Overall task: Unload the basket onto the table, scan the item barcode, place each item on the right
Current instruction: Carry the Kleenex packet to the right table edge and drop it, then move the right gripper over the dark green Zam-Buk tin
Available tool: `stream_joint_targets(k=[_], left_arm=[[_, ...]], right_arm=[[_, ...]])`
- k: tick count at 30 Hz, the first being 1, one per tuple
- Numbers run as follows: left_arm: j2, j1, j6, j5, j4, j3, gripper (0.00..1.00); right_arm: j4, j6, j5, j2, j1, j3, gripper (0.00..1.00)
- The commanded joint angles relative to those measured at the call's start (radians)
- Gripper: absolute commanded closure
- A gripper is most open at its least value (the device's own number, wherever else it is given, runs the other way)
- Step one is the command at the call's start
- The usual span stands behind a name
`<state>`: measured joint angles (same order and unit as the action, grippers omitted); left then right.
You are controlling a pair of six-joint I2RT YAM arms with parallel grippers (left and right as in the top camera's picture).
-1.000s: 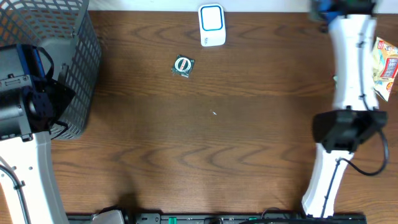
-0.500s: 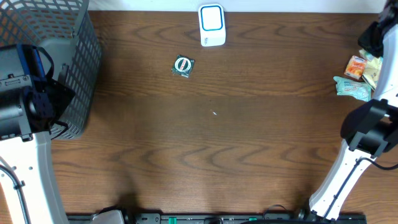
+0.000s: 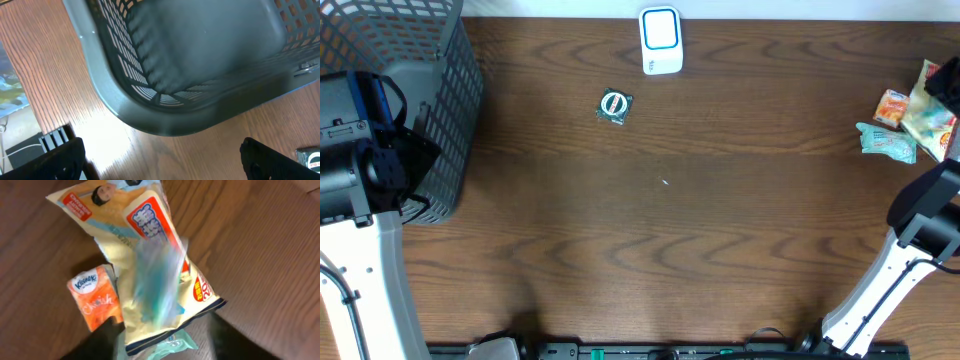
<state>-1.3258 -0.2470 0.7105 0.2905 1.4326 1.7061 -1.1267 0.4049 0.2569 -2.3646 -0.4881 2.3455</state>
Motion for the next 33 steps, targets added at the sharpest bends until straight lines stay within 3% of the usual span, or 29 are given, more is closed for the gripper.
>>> stream_joint_targets(k=[1, 4, 8, 19, 25, 33], left_arm=[[0.007, -0.005, 0.009, 0.010, 0.002, -0.002, 0.02], [0.007, -0.005, 0.009, 0.010, 0.002, -0.002, 0.02], [0.007, -0.005, 0.009, 0.010, 0.002, -0.002, 0.02], [0.007, -0.005, 0.009, 0.010, 0.002, -0.002, 0.02], [0.007, -0.005, 0.009, 0.010, 0.002, -0.002, 0.02], [0.007, -0.005, 0.009, 0.010, 0.002, -0.002, 0.02]], right_arm=[[-0.022, -0.047, -0.014, 0.002, 0.000, 0.028, 0.28], [-0.034, -0.080, -0.143, 0.004, 0.010, 0.028, 0.23], [-0.025, -0.161, -0.473, 0.011, 0.043, 0.031, 0.20], [0.069, -0.178, -0.975, 0.053, 0.221, 0.030, 0.22], [0.095, -0.224, -0.919, 0.051, 0.421, 0.029, 0.25], [0.219, -0.218, -0.590, 0.041, 0.749, 0.029, 0.21]])
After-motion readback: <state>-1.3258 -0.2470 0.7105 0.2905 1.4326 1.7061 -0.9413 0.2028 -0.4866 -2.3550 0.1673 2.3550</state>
